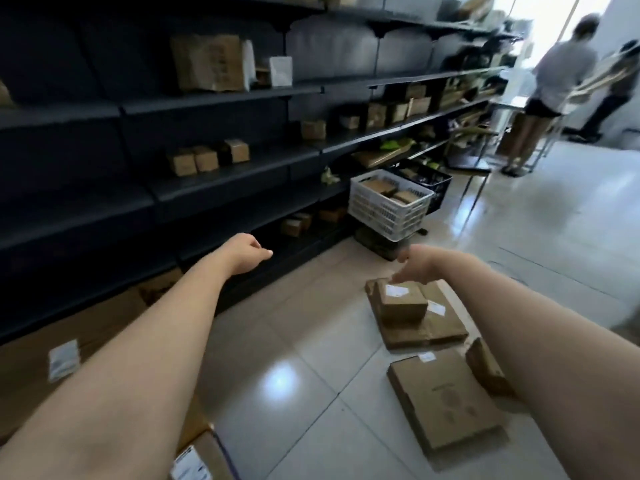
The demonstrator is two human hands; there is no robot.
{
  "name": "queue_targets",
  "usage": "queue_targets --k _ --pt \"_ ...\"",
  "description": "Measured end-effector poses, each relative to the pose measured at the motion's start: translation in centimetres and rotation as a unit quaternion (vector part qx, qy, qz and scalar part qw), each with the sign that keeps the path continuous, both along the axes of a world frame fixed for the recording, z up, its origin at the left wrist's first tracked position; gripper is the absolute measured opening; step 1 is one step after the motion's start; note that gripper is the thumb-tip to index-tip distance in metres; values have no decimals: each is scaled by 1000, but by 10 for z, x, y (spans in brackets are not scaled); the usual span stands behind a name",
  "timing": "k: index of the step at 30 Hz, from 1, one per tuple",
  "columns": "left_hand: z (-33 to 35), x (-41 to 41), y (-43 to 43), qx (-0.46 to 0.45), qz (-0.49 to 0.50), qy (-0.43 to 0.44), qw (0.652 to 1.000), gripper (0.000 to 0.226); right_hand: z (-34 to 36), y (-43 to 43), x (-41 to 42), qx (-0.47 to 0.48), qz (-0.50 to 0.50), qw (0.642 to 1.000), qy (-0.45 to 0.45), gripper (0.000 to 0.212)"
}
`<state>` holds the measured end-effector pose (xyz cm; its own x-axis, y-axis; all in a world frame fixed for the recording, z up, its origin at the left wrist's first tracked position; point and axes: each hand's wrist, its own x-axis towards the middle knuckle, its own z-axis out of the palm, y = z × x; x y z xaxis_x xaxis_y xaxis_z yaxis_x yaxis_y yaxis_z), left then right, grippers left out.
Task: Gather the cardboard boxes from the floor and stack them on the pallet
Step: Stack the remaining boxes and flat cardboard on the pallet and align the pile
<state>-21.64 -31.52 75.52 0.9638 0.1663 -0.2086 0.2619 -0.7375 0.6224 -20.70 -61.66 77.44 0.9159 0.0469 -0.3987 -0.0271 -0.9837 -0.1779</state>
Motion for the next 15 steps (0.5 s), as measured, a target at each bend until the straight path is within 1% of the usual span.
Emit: queue_targets --k 3,6,11,15 --pt "-12 30 -75 -5 -44 42 998 34 -6 -85 9 -27 -51 998 31 62" --pt "-26 63 -145 1 -104 83 991 34 -20 -152 14 -15 -110 990 91 60" --pt "-37 147 -235 16 -161 61 985 31 -48 -227 60 29 -160 982 97 57" --pt "-75 237 -279 34 -178 76 980 34 -94 -268 129 59 -210 969 120 58"
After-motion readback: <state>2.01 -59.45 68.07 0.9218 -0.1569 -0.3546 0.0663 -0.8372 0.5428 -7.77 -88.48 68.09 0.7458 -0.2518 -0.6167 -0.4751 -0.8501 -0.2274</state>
